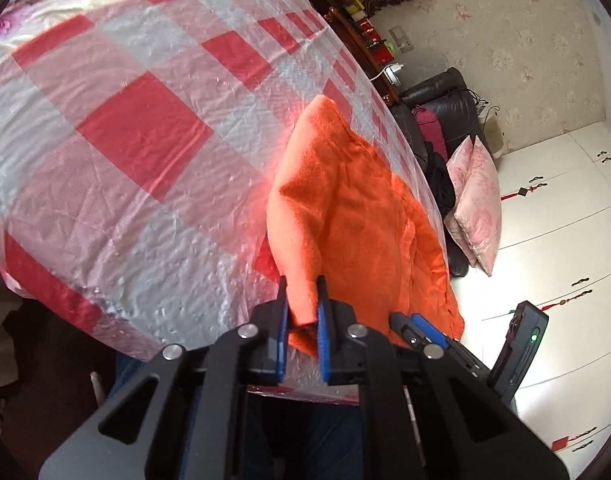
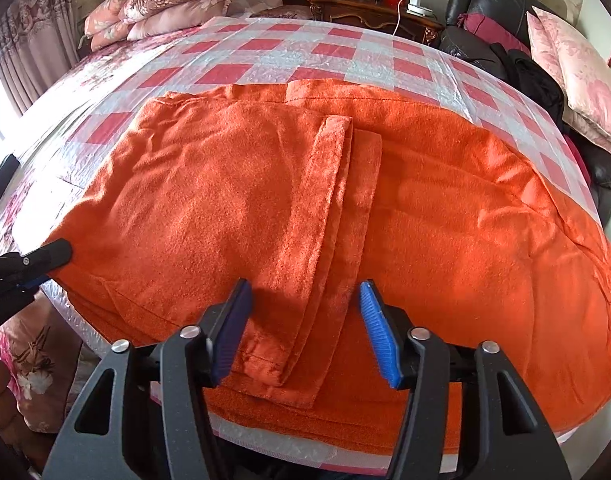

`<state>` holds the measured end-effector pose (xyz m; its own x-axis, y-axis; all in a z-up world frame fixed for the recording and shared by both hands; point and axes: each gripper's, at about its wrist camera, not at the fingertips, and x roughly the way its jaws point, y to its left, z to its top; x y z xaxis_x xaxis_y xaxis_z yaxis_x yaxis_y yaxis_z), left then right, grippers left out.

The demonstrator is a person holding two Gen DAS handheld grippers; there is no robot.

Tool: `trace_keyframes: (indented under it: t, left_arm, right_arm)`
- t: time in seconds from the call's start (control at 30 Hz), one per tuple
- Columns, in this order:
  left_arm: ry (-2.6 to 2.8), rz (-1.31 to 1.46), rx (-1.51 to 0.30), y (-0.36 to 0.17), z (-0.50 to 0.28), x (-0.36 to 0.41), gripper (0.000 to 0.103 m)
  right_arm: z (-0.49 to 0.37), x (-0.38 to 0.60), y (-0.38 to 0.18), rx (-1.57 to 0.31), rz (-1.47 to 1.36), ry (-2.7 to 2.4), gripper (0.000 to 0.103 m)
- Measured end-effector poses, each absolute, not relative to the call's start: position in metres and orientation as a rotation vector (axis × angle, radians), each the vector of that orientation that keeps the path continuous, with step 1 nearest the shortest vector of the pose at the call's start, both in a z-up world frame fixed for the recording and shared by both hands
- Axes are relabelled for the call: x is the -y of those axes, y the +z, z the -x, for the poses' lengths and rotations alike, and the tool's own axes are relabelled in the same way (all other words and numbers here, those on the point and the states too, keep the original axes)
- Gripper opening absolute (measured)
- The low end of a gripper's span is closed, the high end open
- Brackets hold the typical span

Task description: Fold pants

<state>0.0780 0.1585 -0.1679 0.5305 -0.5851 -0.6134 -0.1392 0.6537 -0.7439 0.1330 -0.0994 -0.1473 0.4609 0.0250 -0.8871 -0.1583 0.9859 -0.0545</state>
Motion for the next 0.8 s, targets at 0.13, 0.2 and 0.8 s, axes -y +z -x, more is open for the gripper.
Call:
trace_keyframes:
  t: [0.13, 0.2, 0.8]
  left_arm:
    - [-0.306, 0.817, -1.002, -0.167, -0.077, -0.157, 0.012]
    - [-0.305, 0.834, -1.002, -0.169, -0.078, -0.156, 0.021]
    - [-0.255, 0.112, -0.768, -0.094, -0.061, -0.058, 0.010]
  right_arm:
    - [-0.142, 0.099, -0.134, -1.110, 0.113, 0.109, 0.062]
    - [-0.151, 0.090, -0.117, -1.078, 0.117, 0.142, 0.071]
    - [-0.265, -0.032, -0.091, -1.318, 0.142, 0.417, 0.072]
